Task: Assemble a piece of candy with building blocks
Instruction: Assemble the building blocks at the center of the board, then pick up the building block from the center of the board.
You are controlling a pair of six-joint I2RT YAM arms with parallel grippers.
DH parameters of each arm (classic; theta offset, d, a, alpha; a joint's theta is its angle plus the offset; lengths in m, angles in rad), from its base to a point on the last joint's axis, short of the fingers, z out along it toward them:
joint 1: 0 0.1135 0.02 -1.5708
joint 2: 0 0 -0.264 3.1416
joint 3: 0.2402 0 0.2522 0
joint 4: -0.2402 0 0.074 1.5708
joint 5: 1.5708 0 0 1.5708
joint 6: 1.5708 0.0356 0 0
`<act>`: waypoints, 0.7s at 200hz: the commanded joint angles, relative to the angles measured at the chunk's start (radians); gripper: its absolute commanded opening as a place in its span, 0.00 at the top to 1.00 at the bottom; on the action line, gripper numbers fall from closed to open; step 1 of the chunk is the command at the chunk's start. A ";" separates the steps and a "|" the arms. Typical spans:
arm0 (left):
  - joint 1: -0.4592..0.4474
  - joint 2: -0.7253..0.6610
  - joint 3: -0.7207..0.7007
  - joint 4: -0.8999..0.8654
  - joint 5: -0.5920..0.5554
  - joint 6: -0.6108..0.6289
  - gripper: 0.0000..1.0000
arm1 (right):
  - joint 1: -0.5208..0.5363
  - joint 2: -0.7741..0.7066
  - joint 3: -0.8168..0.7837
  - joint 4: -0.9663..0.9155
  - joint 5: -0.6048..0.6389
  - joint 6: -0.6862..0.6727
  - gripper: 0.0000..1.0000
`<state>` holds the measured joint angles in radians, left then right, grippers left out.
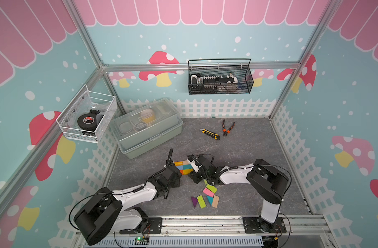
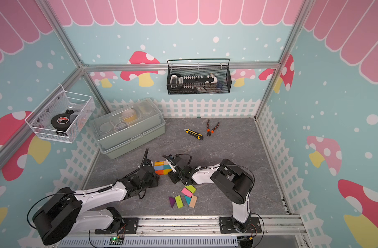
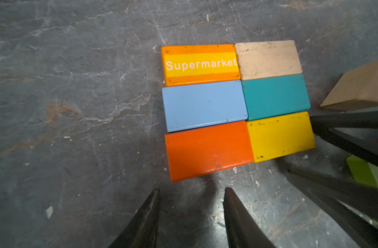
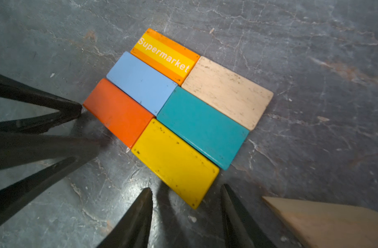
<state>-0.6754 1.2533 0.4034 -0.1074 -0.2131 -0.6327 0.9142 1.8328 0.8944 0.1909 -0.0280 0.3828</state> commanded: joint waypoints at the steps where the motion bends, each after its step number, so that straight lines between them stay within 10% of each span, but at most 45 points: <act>1: 0.001 -0.032 0.000 -0.093 0.006 -0.023 0.50 | 0.000 -0.054 -0.028 -0.059 0.017 0.021 0.47; 76: 0.001 -0.414 0.065 -0.384 -0.042 -0.020 0.46 | -0.021 -0.300 0.055 -0.337 0.103 -0.025 0.44; 140: 0.003 -0.563 0.123 -0.479 -0.030 0.018 0.44 | -0.155 -0.198 0.215 -0.531 0.095 -0.029 0.42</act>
<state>-0.6754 0.7166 0.5007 -0.5209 -0.2317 -0.6369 0.7727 1.5707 1.0470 -0.2161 0.0521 0.3370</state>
